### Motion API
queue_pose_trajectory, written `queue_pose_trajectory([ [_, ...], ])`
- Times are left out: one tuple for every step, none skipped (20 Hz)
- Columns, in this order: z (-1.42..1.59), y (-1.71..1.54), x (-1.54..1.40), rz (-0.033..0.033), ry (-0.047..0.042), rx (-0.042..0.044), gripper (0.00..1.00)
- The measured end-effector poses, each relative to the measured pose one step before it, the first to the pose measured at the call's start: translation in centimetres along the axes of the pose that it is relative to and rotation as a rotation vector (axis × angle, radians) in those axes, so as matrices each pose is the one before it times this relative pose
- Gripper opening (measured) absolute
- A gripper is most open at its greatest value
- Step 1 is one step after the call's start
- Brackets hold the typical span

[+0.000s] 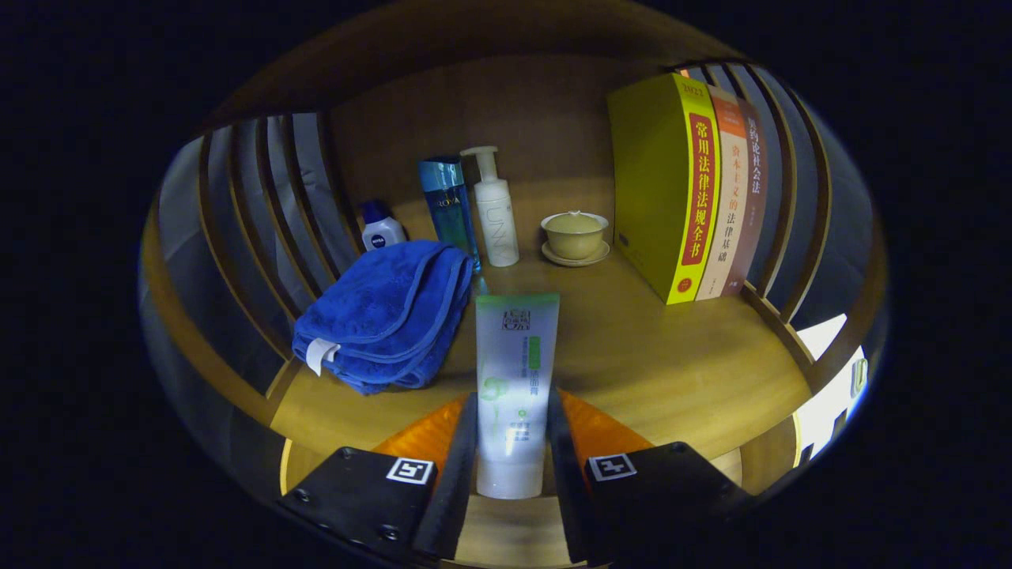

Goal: Pull open the drawer, take out the items inside it, and place them on the countertop above the cabinet.

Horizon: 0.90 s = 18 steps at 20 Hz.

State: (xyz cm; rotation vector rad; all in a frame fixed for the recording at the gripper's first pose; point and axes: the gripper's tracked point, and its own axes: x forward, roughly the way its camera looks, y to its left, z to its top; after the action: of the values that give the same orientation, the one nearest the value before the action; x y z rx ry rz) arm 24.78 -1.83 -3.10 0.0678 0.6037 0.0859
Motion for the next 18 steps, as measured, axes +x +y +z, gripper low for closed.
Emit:
queue_pose_trajectory([
  [-0.084,-0.02,0.296,-0.00444,0.0085,-0.00307,0.57],
  [-0.057,-0.086,0.198,-0.00347,0.00738,-0.00268,0.57],
  [-0.018,-0.21,0.18,-0.00682,0.00046,0.00586,0.57],
  [-0.172,-0.004,0.264,-0.00284,0.00347,0.00578,0.57],
  [-0.158,0.054,0.079,0.00152,0.00796,0.00471,0.57],
  [-0.355,-0.116,0.11,0.00228,0.01019,0.00352,0.58],
  [0.2,0.021,-0.082,0.00257,-0.01356,0.00078,0.59],
  [0.138,-0.06,0.085,0.00069,-0.00708,-0.00006,0.61],
  [0.202,-0.069,-0.203,0.00313,-0.00511,-0.00254,0.62],
  [-0.195,0.205,0.034,0.00202,-0.00024,-0.00081,0.64],
  [-0.016,0.081,-0.064,0.00166,0.00148,0.00348,0.64],
  [-0.01,-0.055,-0.101,0.00084,-0.00094,0.00476,0.64],
  [-0.011,-0.071,-0.031,0.00231,-0.00457,0.00511,0.63],
  [0.039,0.157,-0.157,0.00943,-0.00912,0.0078,0.66],
  [0.067,-0.03,-0.279,0.00192,-0.00885,0.00518,0.71],
  [0.059,-0.1,-0.346,-0.00055,-0.01124,-0.00049,0.75],
  [0.11,-0.098,-0.256,0.0003,-0.00904,-0.00104,0.79],
  [-0.076,0.02,-0.353,0.0026,-0.00413,0.00089,0.84],
])
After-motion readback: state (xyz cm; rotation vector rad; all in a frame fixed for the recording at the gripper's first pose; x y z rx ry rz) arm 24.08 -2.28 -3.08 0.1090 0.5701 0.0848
